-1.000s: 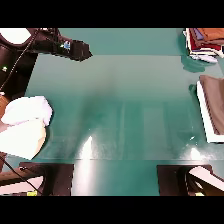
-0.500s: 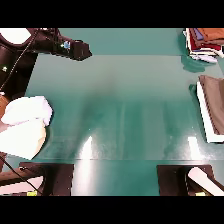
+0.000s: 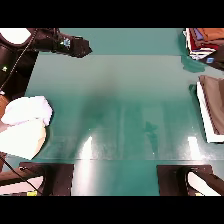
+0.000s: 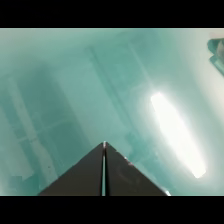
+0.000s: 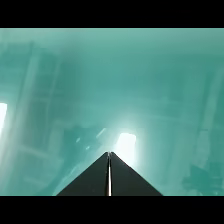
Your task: Fold the shirts.
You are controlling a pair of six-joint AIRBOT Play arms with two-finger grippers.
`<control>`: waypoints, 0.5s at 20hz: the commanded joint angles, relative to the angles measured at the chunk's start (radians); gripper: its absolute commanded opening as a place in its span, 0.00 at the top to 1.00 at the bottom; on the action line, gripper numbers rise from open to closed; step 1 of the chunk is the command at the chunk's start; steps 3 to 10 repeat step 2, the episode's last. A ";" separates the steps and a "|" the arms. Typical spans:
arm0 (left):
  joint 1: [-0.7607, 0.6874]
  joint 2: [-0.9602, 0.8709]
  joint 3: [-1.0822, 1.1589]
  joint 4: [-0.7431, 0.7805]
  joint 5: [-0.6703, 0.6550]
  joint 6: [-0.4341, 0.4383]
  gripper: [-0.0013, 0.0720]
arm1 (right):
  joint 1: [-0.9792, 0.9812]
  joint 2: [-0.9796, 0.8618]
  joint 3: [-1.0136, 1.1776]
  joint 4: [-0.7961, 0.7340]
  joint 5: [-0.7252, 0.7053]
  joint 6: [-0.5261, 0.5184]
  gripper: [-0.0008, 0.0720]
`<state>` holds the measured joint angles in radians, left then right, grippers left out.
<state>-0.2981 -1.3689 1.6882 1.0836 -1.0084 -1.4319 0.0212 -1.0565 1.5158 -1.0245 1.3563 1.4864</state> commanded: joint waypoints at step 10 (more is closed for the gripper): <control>0.000 0.000 0.000 0.000 0.006 -0.001 0.94 | 0.082 0.000 0.006 0.003 -0.006 -0.011 0.97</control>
